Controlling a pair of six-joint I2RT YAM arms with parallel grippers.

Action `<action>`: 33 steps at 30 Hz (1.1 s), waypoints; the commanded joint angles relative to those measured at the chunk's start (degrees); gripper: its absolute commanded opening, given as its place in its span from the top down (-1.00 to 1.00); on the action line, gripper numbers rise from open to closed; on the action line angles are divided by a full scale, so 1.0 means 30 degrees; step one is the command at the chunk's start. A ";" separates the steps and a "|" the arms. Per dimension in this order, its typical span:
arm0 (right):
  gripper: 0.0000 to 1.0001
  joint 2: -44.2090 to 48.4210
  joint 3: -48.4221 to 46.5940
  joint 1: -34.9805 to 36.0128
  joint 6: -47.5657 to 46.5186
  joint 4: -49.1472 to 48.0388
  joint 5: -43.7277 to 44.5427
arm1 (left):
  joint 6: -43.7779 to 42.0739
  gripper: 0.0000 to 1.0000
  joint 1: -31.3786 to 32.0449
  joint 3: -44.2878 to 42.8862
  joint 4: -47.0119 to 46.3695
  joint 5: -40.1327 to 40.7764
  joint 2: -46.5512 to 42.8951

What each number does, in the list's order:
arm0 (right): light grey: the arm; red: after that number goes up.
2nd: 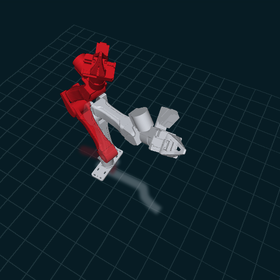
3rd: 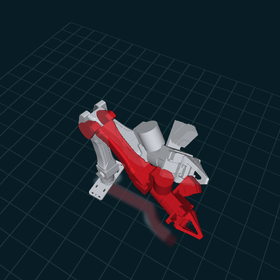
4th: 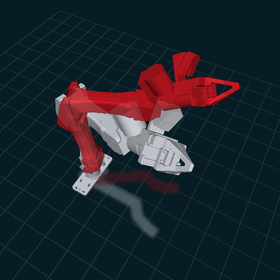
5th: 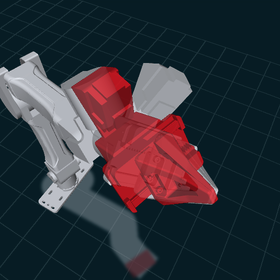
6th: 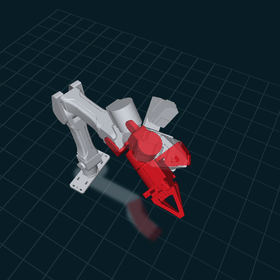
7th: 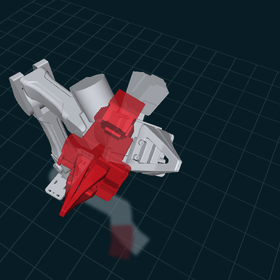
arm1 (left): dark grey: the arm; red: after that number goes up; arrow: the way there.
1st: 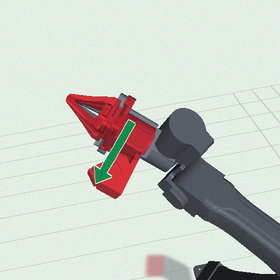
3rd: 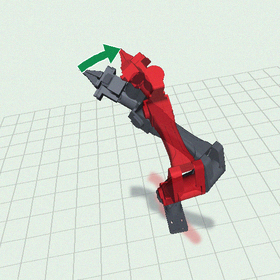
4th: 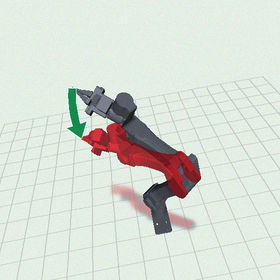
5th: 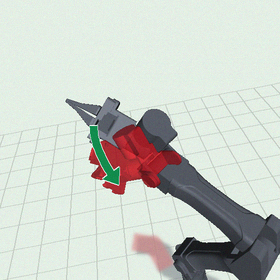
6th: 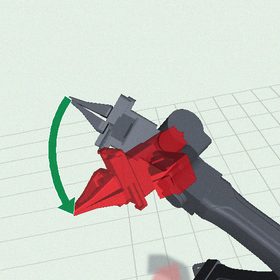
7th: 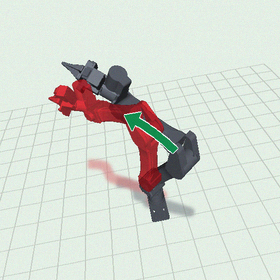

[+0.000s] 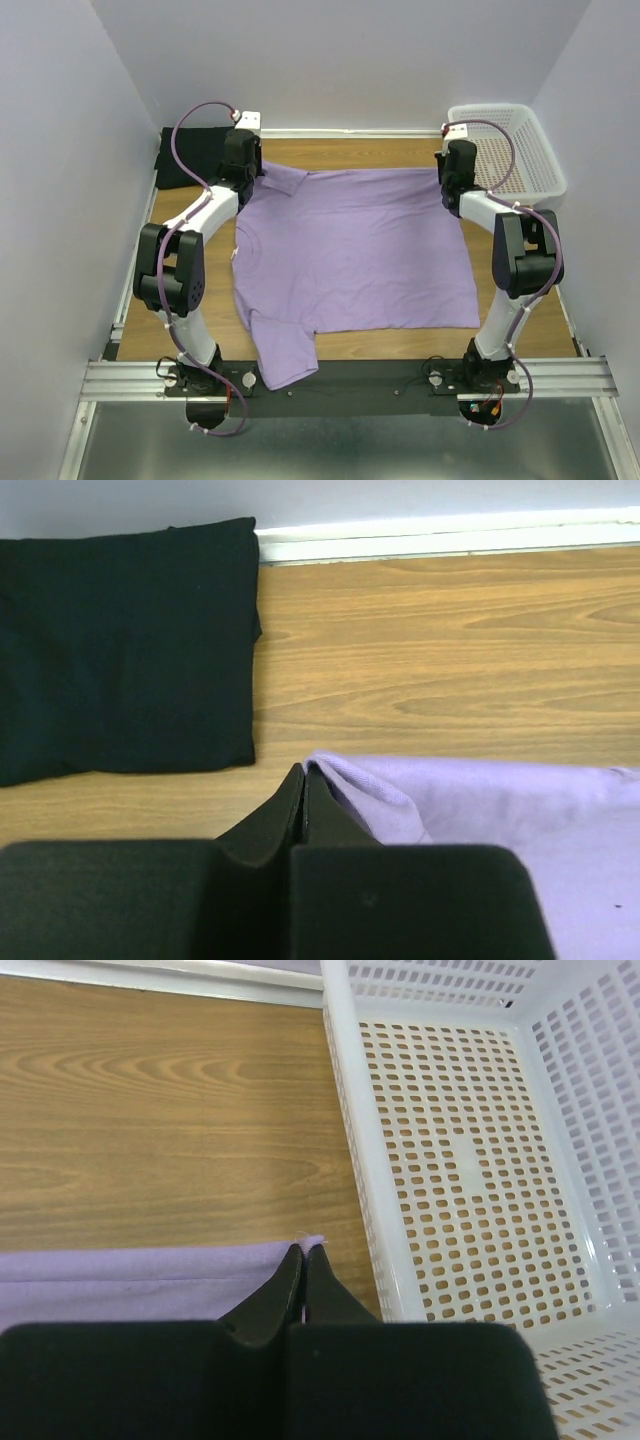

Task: Fold and stack the t-shirts
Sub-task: Flatten the tshirt out

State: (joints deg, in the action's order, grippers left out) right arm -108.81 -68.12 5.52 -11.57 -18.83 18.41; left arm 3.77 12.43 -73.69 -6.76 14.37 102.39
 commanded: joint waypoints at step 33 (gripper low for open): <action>-0.09 0.3228 0.3720 0.5397 1.0655 1.0524 -1.3727 | 1.2630 -0.10 -0.0187 1.1878 0.9521 0.2769 -1.3417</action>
State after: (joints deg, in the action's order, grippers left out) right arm -94.80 -59.00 22.90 17.26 9.54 -17.61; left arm 39.03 12.32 -38.33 20.45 20.23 62.06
